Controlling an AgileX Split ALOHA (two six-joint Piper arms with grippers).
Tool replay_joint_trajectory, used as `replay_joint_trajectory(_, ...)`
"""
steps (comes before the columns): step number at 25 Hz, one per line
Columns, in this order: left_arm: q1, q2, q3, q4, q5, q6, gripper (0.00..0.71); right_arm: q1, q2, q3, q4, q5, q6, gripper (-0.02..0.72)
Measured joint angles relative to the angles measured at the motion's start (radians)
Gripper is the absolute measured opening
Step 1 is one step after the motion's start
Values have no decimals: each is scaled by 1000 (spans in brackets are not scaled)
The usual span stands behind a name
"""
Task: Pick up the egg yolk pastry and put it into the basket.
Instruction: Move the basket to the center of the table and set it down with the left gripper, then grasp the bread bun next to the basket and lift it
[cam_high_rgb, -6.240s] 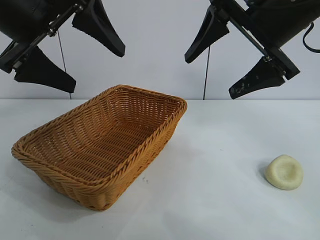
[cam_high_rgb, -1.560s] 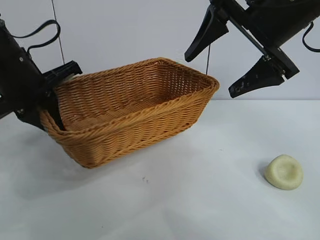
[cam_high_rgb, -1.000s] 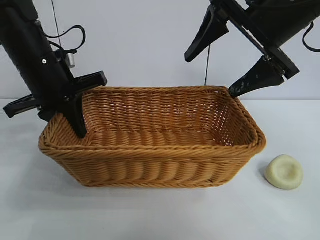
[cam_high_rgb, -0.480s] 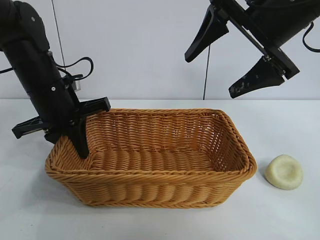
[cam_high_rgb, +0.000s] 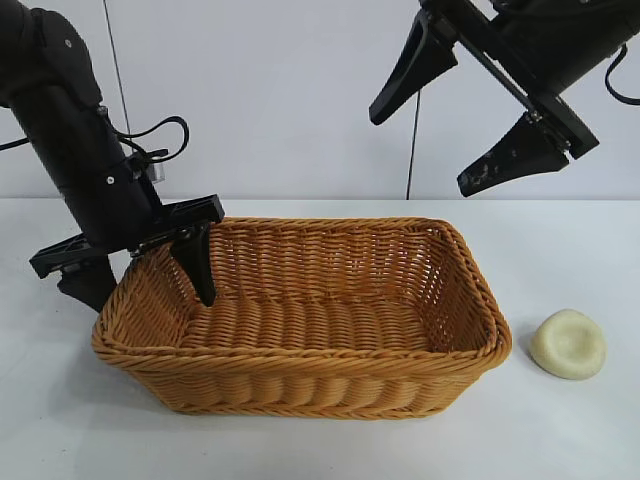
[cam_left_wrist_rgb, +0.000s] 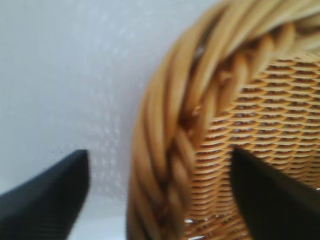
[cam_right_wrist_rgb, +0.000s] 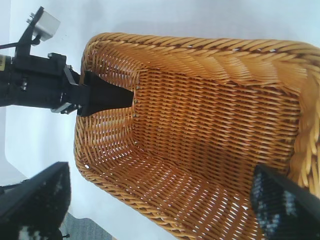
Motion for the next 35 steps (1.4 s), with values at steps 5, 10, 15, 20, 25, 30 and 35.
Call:
replay_joint_trajectory(5, 0, -41, -125, 178, 82, -70, 692, 0, 0, 0, 0, 0, 0, 695)
replay_joint_trajectory(10, 15, -40, -147, 318, 132, -91, 694, 0, 0, 0, 0, 1, 0, 695)
replay_joint_trajectory(15, 98, -40, -150, 328, 164, -77, 696, 0, 0, 0, 0, 1, 0, 695)
replay_joint_trajectory(20, 196, -40, -152, 339, 209, -56, 695, 0, 0, 0, 0, 1, 0, 695)
replay_joint_trajectory(25, 211, -44, -152, 350, 215, -35, 695, 0, 0, 0, 0, 1, 0, 695)
replay_joint_trajectory(30, 207, -145, -112, 351, 215, -35, 695, 0, 0, 0, -1, 3, 0, 695)
replay_joint_trajectory(35, 207, -369, 39, 358, 215, -32, 695, 0, 0, 0, -1, 3, 0, 695)
